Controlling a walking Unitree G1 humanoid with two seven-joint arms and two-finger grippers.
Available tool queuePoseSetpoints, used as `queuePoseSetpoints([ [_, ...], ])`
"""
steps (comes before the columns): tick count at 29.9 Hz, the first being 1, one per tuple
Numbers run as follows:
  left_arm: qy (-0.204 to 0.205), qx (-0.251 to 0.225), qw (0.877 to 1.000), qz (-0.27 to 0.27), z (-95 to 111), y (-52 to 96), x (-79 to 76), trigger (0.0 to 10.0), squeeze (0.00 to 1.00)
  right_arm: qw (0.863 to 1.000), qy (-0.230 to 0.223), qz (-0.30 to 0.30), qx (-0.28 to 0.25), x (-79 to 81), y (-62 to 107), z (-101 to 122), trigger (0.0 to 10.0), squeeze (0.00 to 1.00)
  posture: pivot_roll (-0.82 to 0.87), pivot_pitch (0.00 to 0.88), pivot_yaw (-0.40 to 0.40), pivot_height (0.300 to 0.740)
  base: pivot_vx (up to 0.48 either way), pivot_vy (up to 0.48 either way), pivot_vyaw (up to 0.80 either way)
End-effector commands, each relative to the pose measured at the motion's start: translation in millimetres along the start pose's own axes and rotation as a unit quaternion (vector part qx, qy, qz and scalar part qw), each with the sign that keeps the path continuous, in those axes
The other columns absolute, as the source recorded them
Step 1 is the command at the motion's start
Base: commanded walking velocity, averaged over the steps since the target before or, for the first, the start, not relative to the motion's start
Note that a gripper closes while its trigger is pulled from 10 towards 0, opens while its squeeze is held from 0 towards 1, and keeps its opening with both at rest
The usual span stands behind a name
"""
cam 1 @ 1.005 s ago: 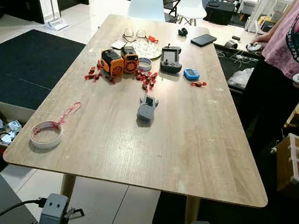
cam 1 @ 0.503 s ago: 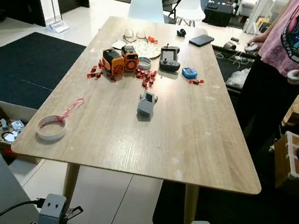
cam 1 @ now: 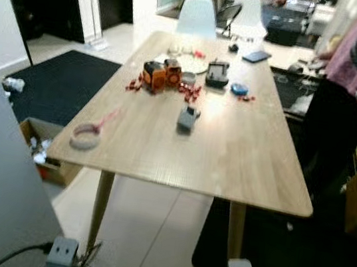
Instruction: Hang keys on a hook
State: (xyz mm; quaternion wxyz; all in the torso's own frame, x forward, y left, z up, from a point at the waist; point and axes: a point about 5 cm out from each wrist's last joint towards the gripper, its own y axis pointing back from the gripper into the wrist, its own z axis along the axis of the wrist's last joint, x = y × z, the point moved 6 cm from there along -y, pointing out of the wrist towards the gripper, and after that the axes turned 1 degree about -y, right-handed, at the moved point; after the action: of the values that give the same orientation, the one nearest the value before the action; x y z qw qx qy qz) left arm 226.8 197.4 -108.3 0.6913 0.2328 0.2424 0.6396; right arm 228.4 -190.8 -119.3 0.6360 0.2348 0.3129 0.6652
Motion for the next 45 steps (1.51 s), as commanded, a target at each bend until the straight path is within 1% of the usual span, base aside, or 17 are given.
queuePoseSetpoints([
  [1, -0.005, -0.006, 1.000, 0.002, 3, 0.2, 3.1, 10.0, 0.00, 1.000, -0.004, 0.004, 0.013, 5.9, 1.3, -8, 10.0, 0.00, 0.04, 0.063, 0.008, 0.740, -0.330, 0.000, 0.00],
  [8, -0.010, -0.020, 1.000, -0.002, 8, 0.0, 2.0, 10.0, 0.00, 1.000, 0.000, 0.010, 0.007, 9.2, -0.4, -3, 10.0, 0.00, 0.05, 0.055, 0.001, 0.740, -0.314, 0.000, 0.00],
  [11, -0.014, -0.028, 0.999, -0.006, 11, -0.2, -0.4, 10.0, 0.00, 1.000, 0.004, 0.012, 0.001, 9.5, -1.5, 2, 10.0, 0.00, 0.05, 0.054, 0.000, 0.740, 0.000, 0.000, 0.00],
  [14, -0.011, -0.050, 0.999, -0.015, 18, 0.5, -4.7, 10.0, 0.00, 1.000, 0.008, 0.016, -0.008, 11.2, -2.7, 8, 10.0, 0.00, 0.06, 0.044, -0.004, 0.740, 0.000, 0.000, 0.00],
  [21, -0.011, -0.070, 0.997, -0.018, 24, 2.6, -5.2, 10.0, 0.00, 0.999, 0.016, 0.021, -0.025, 14.8, -3.7, 15, 10.0, 0.00, 0.06, 0.036, -0.010, 0.740, 0.000, 0.000, 0.00],
  [30, -0.010, -0.077, 0.997, -0.015, 25, 4.2, -4.9, 10.0, 0.00, 0.999, 0.027, 0.024, -0.029, 18.0, -4.5, 19, 10.0, 0.00, 0.07, 0.025, -0.017, 0.740, 0.000, 0.000, 0.00],
  [34, -0.008, -0.077, 0.997, -0.012, 24, 4.7, -5.0, 10.0, 0.00, 0.998, 0.052, 0.033, -0.030, 22.8, -5.3, 21, 10.0, 0.00, 0.08, 0.013, -0.017, 0.740, 0.000, 0.000, 0.00],
  [35, -0.008, -0.077, 0.997, -0.012, 24, 4.7, -5.0, 10.0, 0.00, 0.998, 0.052, 0.033, -0.030, 22.8, -5.3, 21, 10.0, 0.00, 0.08, 0.013, -0.017, 0.740, 0.000, 0.000, 0.00],
  [40, -0.010, -0.074, 0.997, -0.001, 24, 3.8, -1.8, 10.0, 0.00, 0.996, 0.067, 0.046, -0.034, 29.7, -6.5, 25, 10.0, 0.00, 0.08, 0.008, -0.020, 0.740, 0.000, 0.000, 0.67],
  [45, -0.014, -0.071, 0.997, 0.001, 25, 3.0, -0.6, 10.0, 0.00, 0.996, 0.068, 0.046, -0.034, 30.3, -6.7, 26, 10.0, 0.00, 0.08, 0.009, -0.020, 0.740, 0.000, 0.000, 0.80],
])
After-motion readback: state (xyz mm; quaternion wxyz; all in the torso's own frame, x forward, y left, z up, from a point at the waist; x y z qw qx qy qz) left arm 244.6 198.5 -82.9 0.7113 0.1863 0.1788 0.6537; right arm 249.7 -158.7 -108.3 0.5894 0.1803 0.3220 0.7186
